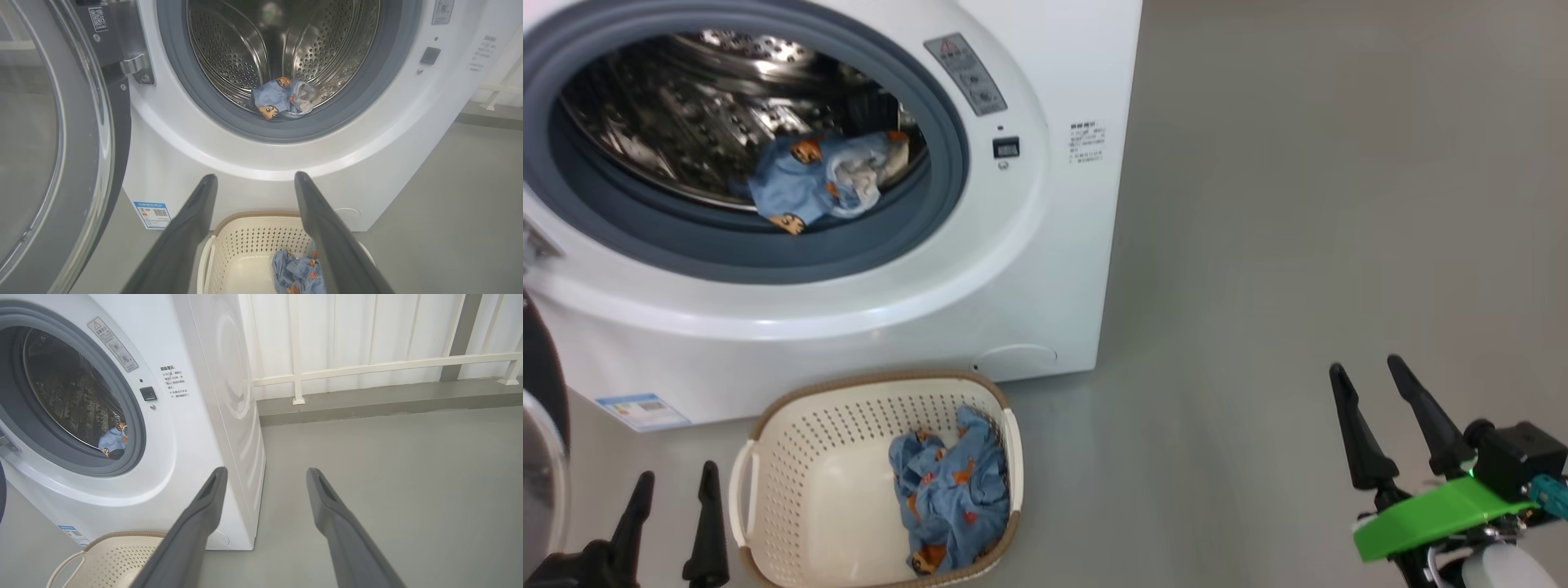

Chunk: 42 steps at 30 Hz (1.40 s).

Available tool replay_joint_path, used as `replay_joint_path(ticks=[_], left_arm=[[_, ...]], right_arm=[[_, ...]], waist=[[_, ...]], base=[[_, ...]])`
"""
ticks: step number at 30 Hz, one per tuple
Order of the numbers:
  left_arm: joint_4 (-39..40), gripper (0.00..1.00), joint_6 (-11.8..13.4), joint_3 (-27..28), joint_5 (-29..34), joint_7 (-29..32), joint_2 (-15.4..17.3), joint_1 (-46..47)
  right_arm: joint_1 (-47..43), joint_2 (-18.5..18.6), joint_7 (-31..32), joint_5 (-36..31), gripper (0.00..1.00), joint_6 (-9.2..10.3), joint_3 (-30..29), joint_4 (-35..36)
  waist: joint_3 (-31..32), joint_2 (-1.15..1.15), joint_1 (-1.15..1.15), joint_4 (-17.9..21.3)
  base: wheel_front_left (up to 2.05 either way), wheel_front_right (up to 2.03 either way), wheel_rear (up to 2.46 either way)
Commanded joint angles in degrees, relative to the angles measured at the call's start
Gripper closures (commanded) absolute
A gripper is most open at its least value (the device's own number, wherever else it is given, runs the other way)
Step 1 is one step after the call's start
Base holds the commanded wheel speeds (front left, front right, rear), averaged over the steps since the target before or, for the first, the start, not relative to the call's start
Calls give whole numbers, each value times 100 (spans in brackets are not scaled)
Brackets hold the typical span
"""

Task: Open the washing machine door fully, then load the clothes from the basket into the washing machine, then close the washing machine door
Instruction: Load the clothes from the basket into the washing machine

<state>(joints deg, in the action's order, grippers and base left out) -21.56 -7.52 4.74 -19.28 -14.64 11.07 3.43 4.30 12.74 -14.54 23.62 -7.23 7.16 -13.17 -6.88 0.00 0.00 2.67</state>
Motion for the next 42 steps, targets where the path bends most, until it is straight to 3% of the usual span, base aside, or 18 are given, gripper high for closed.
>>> replay_joint_path(ticks=[1,18,31,42], left_arm=[[-27,0,4,118,-112,-36,133,292],[-1353,0,3,-836,-792,-36,304,1397],[-2672,0,3,-2562,-1885,-36,729,2810],[-3095,0,3,-4004,-2963,176,1178,3703]], right_arm=[[266,40,-46,-110,0,-25,79,181],[1059,-362,-46,-333,0,-25,113,275],[1725,-662,-46,-456,0,-25,241,341],[2077,-846,-46,-500,0,-25,345,379]], waist=[[-309,0,0,54],[-1685,0,0,280],[-2873,0,0,534],[-3612,0,0,828]], base=[[0,0,0],[0,0,0],[0,0,0],[0,0,0]])
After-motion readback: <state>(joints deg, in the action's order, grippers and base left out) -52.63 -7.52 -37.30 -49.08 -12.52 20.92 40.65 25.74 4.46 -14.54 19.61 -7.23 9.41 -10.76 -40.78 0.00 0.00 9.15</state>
